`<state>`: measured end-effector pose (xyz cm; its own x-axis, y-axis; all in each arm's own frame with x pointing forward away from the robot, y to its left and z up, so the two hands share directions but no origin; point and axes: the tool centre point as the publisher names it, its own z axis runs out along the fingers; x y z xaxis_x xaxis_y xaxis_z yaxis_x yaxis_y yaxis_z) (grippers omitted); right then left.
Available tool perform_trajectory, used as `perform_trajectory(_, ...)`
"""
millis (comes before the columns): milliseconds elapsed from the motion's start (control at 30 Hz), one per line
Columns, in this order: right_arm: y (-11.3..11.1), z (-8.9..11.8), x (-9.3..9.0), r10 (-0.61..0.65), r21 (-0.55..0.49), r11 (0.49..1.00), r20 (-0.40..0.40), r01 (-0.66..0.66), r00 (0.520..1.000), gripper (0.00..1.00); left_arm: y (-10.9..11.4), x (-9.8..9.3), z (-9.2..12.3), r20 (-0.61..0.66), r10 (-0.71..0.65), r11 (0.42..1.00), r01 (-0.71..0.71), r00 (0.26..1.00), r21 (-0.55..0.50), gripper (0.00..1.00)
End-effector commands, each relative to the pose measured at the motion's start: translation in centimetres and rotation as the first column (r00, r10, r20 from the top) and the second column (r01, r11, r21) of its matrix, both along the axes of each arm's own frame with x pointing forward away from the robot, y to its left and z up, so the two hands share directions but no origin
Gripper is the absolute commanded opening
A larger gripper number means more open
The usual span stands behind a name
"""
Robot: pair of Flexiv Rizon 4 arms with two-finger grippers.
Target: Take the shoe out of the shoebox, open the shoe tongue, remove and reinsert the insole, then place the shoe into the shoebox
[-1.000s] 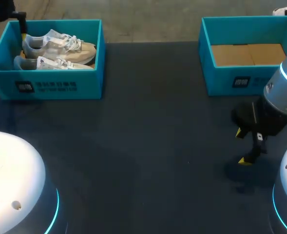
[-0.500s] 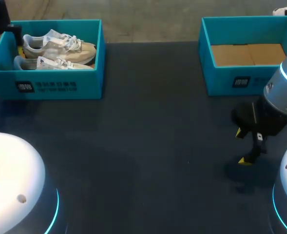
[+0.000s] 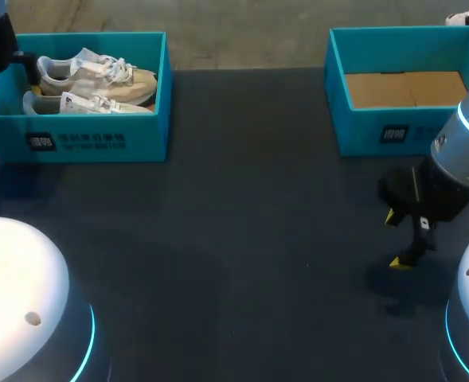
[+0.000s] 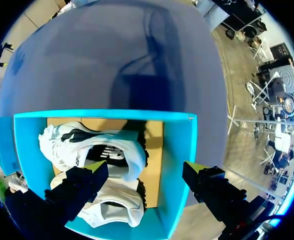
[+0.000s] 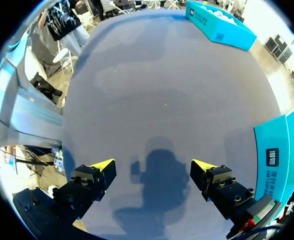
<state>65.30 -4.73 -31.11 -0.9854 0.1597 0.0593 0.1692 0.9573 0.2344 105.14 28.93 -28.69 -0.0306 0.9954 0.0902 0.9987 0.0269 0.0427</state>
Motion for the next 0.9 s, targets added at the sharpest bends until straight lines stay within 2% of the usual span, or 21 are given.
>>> perform_trajectory(33, 0.0, 0.0, -0.1, 0.0, 0.0, 1.0, 0.003, 0.0, 1.0, 1.0, -0.3, 0.2, -1.1, -0.001, 0.001, 1.0, -0.001, 1.0, 0.008, 1.0)
perform_trajectory(300, 0.0, 0.0, -0.1, 0.0, 0.0, 1.0, 0.003, 0.0, 1.0, 1.0, -0.1, 0.5, -2.9, -0.026, 0.013, 1.0, -0.013, 1.0, 0.025, 1.0)
perform_trajectory(567, 0.0, 0.0, -0.1, 0.0, 0.0, 1.0, 0.003, 0.0, 1.0, 1.0, 0.2, 0.7, -3.5, -0.039, 0.014, 1.0, -0.014, 0.999, 0.007, 1.0)
perform_trajectory(900, 0.0, 0.0, -0.1, 0.0, 0.0, 1.0, 0.003, 0.0, 1.0, 1.0, -0.4, 1.0, -4.6, -0.049, 0.011, 1.0, -0.011, 0.999, 0.008, 1.0)
